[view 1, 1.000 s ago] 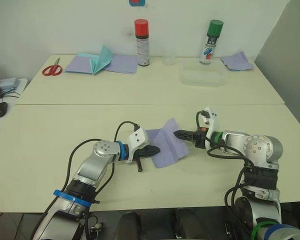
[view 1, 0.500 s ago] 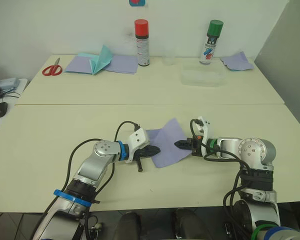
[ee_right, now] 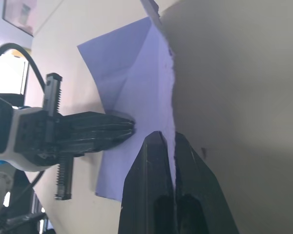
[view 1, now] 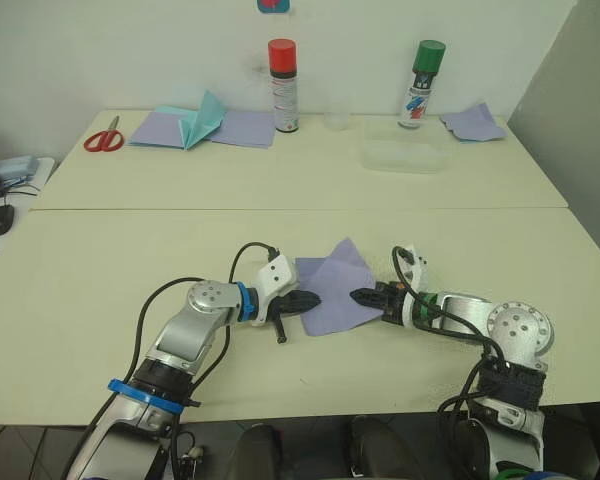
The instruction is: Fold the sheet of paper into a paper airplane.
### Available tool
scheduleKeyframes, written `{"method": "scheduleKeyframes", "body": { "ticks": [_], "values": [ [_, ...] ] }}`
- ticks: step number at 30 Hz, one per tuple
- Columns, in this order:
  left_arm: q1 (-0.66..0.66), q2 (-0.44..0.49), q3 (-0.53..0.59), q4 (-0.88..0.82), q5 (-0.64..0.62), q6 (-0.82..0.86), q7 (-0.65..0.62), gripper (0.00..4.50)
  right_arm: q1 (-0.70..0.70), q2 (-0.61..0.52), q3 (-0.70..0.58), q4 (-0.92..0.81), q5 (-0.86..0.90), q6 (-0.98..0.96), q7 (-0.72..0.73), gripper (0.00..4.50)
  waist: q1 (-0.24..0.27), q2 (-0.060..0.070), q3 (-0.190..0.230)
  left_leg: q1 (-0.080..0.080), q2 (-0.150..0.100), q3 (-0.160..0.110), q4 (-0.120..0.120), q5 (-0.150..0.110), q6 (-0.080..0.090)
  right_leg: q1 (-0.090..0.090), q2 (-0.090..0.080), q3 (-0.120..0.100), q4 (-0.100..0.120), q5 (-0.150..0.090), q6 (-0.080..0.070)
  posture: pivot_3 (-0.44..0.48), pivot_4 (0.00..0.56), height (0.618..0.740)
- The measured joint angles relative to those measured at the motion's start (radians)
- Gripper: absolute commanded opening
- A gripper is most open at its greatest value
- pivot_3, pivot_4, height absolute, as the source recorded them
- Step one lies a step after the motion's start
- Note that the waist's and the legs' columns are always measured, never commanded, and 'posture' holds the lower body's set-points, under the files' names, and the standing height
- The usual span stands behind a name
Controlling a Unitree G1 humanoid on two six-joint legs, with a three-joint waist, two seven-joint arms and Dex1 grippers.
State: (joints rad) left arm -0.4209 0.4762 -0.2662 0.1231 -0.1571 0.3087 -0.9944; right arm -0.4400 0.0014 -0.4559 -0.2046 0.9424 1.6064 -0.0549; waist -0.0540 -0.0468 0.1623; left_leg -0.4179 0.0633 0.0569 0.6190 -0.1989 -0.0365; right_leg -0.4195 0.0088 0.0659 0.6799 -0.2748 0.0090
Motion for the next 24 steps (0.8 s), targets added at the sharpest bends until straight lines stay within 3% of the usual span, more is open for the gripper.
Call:
{"method": "scheduleKeyframes", "body": {
  "ticks": [10, 17, 24],
  "values": [
    [-0.005, -0.025, 0.0, 0.004, 0.002, 0.009, 0.033, 0.0, 0.127, 0.078, -0.037, -0.049, 0.446, -0.019, -0.494, 0.02, -0.002, 0.0, 0.0, -0.001, 0.0, -0.001, 0.0, 0.0, 0.0, 0.0, 0.0, 0.001, 0.0, 0.0, 0.0, 0.0, 0.15, 0.74],
    [-0.004, -0.028, -0.015, 0.001, 0.016, -0.005, 0.027, 0.0, 0.194, -0.163, 0.23, -0.023, 0.876, -0.308, -0.785, 0.02, -0.003, 0.0, 0.0, -0.002, -0.001, 0.0, 0.0, 0.0, 0.0, 0.0, -0.001, 0.002, -0.002, 0.0, 0.0, 0.0, 0.15, 0.74],
    [-0.003, -0.011, -0.048, -0.025, 0.025, -0.008, 0.017, 0.0, 0.186, -0.372, 0.404, -0.022, 0.993, -0.46, -0.765, 0.02, -0.002, 0.0, 0.0, -0.002, 0.0, -0.001, 0.0, 0.0, 0.0, 0.0, -0.001, 0.002, -0.003, 0.0, 0.0, 0.0, 0.15, 0.74]
  ]
}}
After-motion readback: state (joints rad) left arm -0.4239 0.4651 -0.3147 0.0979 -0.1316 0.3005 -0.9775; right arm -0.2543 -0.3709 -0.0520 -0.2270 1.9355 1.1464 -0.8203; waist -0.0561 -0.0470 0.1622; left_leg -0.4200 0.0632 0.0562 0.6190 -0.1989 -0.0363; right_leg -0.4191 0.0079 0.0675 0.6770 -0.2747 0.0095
